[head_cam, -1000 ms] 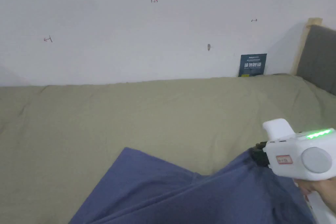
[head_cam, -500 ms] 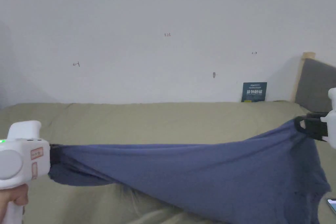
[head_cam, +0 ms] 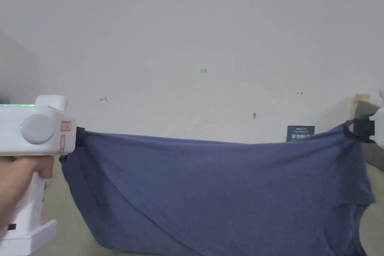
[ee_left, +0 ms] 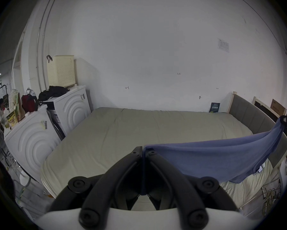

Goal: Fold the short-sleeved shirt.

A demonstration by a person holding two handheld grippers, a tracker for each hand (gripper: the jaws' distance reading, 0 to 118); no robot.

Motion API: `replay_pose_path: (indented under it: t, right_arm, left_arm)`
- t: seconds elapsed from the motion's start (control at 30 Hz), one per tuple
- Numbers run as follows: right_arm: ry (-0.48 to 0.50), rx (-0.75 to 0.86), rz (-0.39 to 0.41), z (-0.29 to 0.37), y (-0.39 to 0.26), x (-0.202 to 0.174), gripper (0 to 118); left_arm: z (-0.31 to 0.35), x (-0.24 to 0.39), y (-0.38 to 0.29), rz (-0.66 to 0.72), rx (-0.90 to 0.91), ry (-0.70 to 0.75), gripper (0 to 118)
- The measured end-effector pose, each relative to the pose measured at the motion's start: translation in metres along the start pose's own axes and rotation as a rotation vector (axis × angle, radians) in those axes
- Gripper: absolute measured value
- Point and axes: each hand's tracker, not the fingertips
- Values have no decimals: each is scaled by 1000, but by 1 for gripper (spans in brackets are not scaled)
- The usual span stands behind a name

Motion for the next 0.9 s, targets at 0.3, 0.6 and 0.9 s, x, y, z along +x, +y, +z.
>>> replay_pose_path:
  t: [0.3,0.6,0.9]
  right_arm:
    - [-53,-34,43,-77,55,-6,1]
    - [-106,-28,55,-163,129,9,1]
    - [-153,13,97,-252,189,17,1]
  left_arm:
    - [-67,23,49,-58,-19,61,1]
    - [-141,47,119,-71,-15,115,1]
    - [-215,80,185,-104,49,199,1]
